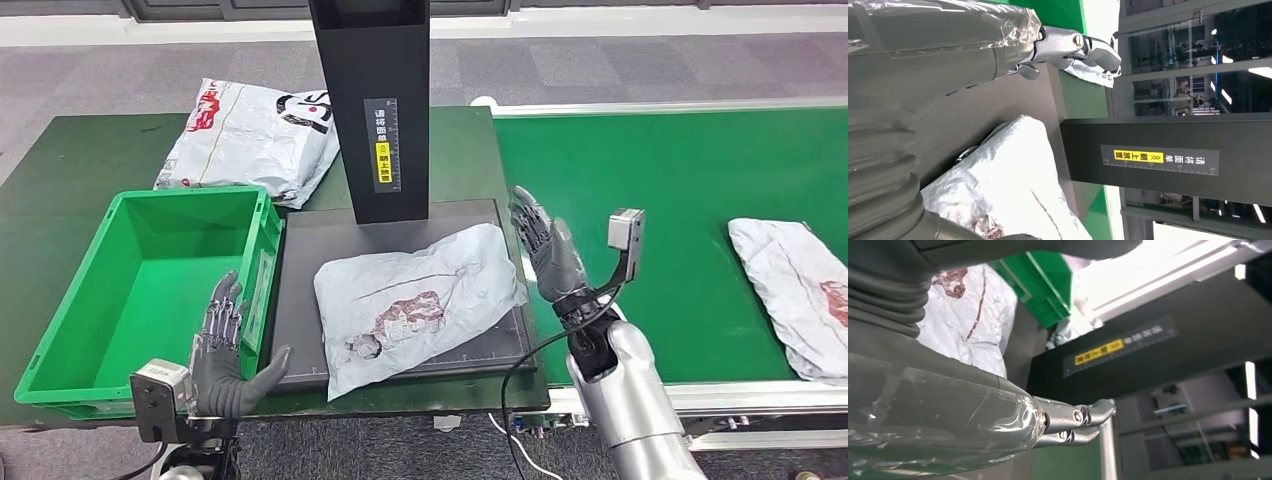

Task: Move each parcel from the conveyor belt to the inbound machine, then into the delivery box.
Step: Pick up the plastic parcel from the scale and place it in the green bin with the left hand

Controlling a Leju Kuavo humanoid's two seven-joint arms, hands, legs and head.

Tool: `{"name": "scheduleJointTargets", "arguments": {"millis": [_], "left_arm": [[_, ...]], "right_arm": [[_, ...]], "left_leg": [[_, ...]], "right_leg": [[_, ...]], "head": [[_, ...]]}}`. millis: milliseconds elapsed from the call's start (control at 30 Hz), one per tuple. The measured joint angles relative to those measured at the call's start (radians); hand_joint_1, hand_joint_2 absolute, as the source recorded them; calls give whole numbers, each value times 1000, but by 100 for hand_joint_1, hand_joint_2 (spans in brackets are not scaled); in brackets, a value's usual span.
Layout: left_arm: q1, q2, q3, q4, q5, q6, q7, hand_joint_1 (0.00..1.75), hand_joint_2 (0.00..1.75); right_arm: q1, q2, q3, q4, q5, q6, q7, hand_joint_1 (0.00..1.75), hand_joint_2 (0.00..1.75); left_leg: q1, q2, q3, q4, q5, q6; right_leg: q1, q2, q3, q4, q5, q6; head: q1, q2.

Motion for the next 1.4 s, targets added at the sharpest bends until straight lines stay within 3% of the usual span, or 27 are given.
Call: {"name": "scheduleJointTargets", "arguments": {"millis": [267, 400, 533, 700, 1000, 1100, 1200, 1400], "left_arm": [[8, -21, 9, -12, -24, -7, 16, 0, 175], [16, -28, 10, -25, -79, 8, 41, 0, 175], [24, -29, 10, -59, -199, 60, 58, 0, 175], [0, -29, 7, -103, -419, 124, 100, 0, 175], [-62, -33, -22, -106, -563, 145, 136, 0, 175], [-146, -32, -58, -71, -657, 151, 178, 0, 175], [-277, -33, -115, 9, -780, 131, 240, 0, 175], [-527, -67, -265, 238, -887, -37, 286, 0, 175]], "right_arm": [[63, 19, -124, -127, 51, -22, -7, 0, 0], [93, 35, -180, -205, 213, -156, -55, 0, 0], [160, 66, -216, -341, 369, -287, -100, 0, 175], [272, 116, -221, -510, 438, -346, -155, 0, 175], [349, 158, -221, -631, 477, -402, -193, 0, 175], [376, 175, -221, -665, 495, -440, -208, 0, 175], [384, 186, -218, -679, 498, -467, -210, 0, 175], [369, 197, -216, -676, 482, -466, -197, 0, 175]], "left_leg": [[0, 0, 0, 0, 0, 0], [0, 0, 0, 0, 0, 0], [0, 0, 0, 0, 0, 0], [0, 0, 0, 0, -1, -1], [0, 2, 2, 0, -1, -1], [0, 1, 2, 0, -1, -1], [0, 1, 2, 0, 0, 0], [-1, 1, 2, 0, 1, 1]], "right_leg": [[0, 0, 0, 0, 0, 0], [0, 0, 0, 0, 0, 0], [0, 0, 0, 0, 0, 0], [0, 0, -1, 0, -1, -1], [0, 1, 0, 0, -1, -1], [0, 0, 1, 0, 0, -1], [0, 0, 1, 0, 1, 0], [-1, 1, 1, 0, 3, 1]], "head": [[0, 0], [0, 0], [0, 0], [0, 0], [0, 0], [0, 0], [0, 0], [0, 0]]}}
